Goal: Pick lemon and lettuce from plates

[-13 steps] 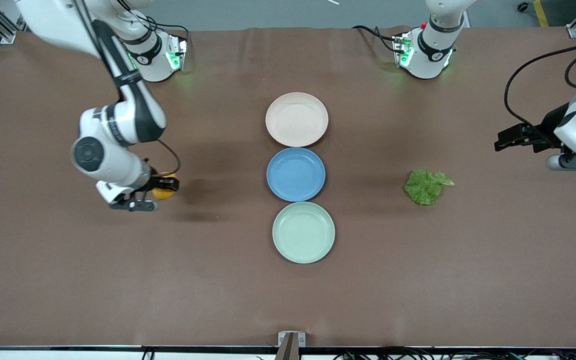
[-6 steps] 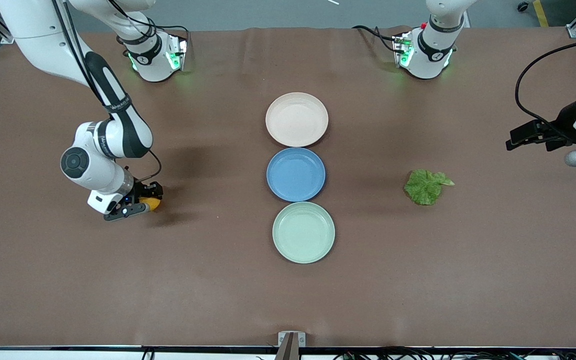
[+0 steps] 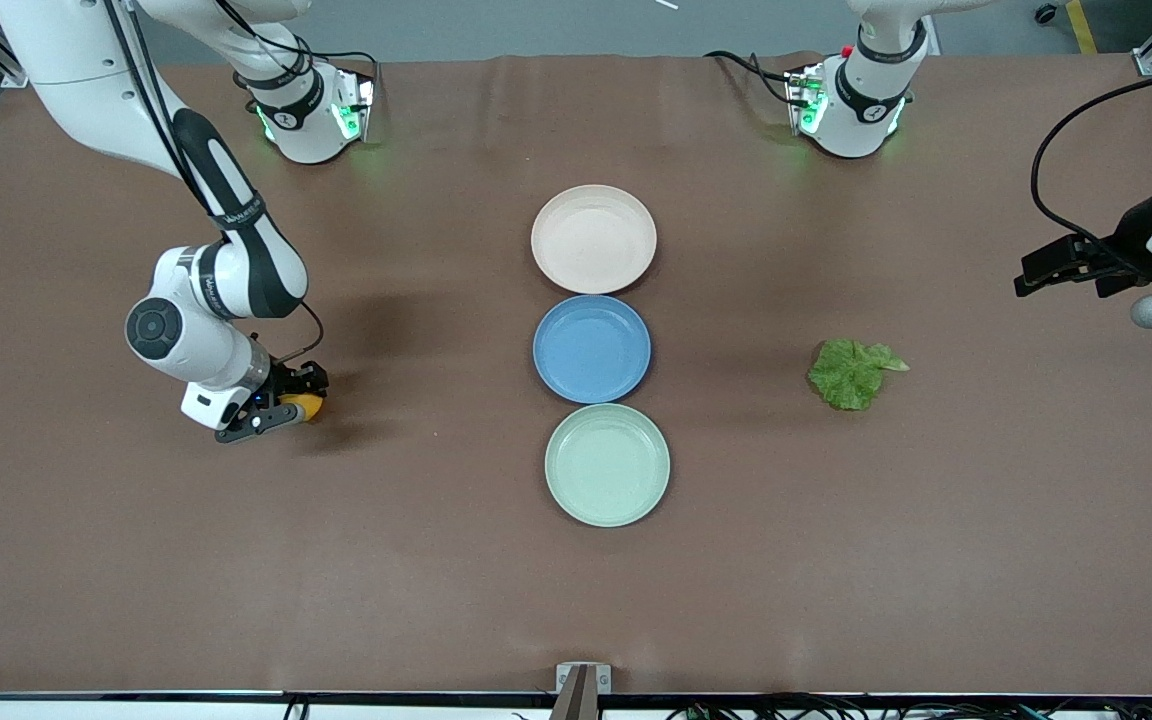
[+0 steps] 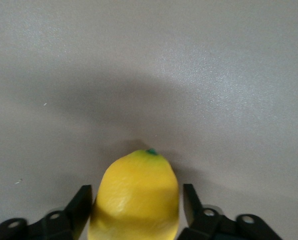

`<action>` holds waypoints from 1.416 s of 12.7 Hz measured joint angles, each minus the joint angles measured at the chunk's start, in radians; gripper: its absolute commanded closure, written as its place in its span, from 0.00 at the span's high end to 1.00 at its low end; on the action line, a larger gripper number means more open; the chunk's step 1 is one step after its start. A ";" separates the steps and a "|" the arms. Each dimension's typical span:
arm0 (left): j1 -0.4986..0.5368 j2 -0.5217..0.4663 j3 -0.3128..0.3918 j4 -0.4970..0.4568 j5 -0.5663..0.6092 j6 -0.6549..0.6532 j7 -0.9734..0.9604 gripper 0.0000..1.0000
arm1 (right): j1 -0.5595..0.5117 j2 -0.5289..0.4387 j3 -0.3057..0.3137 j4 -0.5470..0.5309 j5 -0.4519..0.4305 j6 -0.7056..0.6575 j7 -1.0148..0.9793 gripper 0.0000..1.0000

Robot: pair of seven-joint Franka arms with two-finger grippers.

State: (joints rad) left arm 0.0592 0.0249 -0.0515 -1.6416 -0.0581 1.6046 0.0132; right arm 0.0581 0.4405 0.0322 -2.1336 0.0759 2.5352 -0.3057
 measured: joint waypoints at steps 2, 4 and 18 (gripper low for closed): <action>-0.060 -0.006 0.064 0.000 0.000 -0.001 0.000 1.00 | 0.000 -0.003 0.000 0.036 0.000 -0.048 -0.001 1.00; -0.078 -0.013 0.078 0.000 0.000 -0.007 0.000 1.00 | -0.009 -0.023 0.000 0.151 0.000 -0.245 0.003 1.00; -0.108 -0.085 0.110 0.005 -0.005 -0.036 0.000 1.00 | -0.083 -0.110 -0.002 0.748 -0.152 -0.906 0.281 1.00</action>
State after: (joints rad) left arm -0.0489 -0.0597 0.0584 -1.6363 -0.0630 1.5687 0.0137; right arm -0.0245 0.3304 0.0307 -1.3851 -0.0765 1.6294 -0.0250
